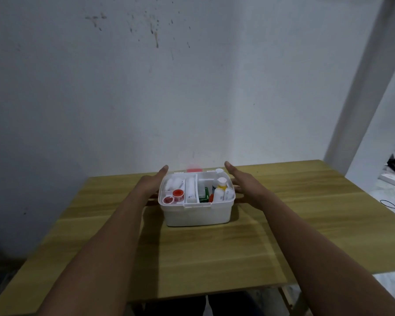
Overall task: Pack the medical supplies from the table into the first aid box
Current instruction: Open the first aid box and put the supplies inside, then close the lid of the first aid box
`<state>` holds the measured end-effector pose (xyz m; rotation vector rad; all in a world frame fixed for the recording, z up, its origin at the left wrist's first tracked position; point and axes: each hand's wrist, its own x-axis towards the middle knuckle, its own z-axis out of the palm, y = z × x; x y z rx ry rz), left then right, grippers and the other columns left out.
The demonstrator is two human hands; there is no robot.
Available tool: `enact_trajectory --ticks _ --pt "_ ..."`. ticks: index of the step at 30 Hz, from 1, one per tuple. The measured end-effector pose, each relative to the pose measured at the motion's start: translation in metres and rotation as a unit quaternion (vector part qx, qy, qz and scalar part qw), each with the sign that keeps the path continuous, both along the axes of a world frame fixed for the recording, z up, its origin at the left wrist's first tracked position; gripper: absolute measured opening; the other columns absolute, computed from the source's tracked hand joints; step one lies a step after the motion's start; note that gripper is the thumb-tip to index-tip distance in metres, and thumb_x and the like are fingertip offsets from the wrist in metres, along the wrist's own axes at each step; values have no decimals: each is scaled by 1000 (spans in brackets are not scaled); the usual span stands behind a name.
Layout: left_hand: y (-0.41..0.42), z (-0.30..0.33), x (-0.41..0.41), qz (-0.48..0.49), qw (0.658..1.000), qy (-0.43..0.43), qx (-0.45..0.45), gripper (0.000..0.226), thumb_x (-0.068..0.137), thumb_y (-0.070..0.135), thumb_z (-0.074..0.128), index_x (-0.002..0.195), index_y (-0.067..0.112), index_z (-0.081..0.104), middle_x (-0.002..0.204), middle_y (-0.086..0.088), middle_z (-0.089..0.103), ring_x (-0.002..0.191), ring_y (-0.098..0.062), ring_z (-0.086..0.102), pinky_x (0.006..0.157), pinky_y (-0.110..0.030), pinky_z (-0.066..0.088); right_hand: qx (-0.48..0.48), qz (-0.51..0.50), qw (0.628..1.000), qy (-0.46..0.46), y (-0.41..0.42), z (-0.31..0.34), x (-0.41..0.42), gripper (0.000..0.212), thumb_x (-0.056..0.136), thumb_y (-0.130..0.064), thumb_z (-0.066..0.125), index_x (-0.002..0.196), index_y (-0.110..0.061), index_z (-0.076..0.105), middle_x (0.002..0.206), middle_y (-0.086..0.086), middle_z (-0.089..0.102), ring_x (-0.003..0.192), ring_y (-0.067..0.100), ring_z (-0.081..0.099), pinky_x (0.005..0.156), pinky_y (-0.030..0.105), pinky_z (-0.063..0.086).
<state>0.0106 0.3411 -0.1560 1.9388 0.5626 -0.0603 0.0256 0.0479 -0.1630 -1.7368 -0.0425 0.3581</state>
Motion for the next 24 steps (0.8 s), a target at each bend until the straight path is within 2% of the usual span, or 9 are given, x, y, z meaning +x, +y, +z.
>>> enact_trajectory --ticks 2,5,9,11,15,17,19,21,24 --pt "-1 -4 4 3 1000 -7 -26 80 82 83 51 117 13 69 121 -10 70 104 -32 67 100 -47 51 15 -23 999 21 5 0 3 74 67 -93 55 116 -38 62 135 4 62 119 29 60 106 57 46" --pt "-6 3 7 22 999 -33 -35 97 77 90 46 133 12 61 131 -11 66 109 -34 65 97 -48 52 26 -42 998 38 8 -4 8 100 69 -92 53 143 -24 52 139 7 58 123 31 58 109 59 42" --pt "-8 13 10 26 997 -53 -46 104 73 94 42 134 11 59 123 -8 65 96 -27 63 88 -46 52 71 -49 996 29 12 3 9 112 65 -92 56 150 -20 44 142 9 56 122 32 58 107 59 44" --pt "-11 17 8 29 996 -63 -54 96 80 89 43 130 10 61 112 -5 64 84 -21 59 81 -42 49 59 -60 996 24 15 8 10 108 65 -91 57 145 -19 49 134 9 59 120 32 59 103 56 48" --pt "-17 18 6 23 998 -48 -32 91 86 83 43 136 8 55 134 -12 61 107 -31 60 92 -46 50 46 -68 996 31 20 14 5 72 73 -85 60 106 -22 62 110 5 64 110 30 61 98 50 51" --pt "-16 18 6 8 999 -31 -28 95 85 84 43 142 9 52 142 -12 57 116 -33 58 98 -47 48 44 -63 996 36 21 12 6 86 72 -85 62 122 -14 62 107 4 66 108 29 64 100 48 52" --pt "-14 16 3 -7 999 -19 -34 101 81 89 42 146 13 50 147 -12 54 123 -35 56 101 -48 47 49 -60 996 50 21 8 7 104 71 -85 62 142 -10 51 118 6 67 111 30 65 102 50 51" --pt "-13 15 2 -12 999 -19 -45 100 81 89 40 146 14 50 146 -11 55 122 -34 57 99 -47 46 56 -58 995 54 20 4 8 119 64 -90 63 149 -9 44 139 10 60 118 32 62 106 52 49" --pt "-15 17 -1 -2 996 -43 -82 87 88 83 36 134 13 55 137 -12 61 109 -30 58 101 -48 45 64 -66 994 50 21 6 9 134 50 -98 64 150 -12 44 148 11 54 125 32 60 108 53 47"
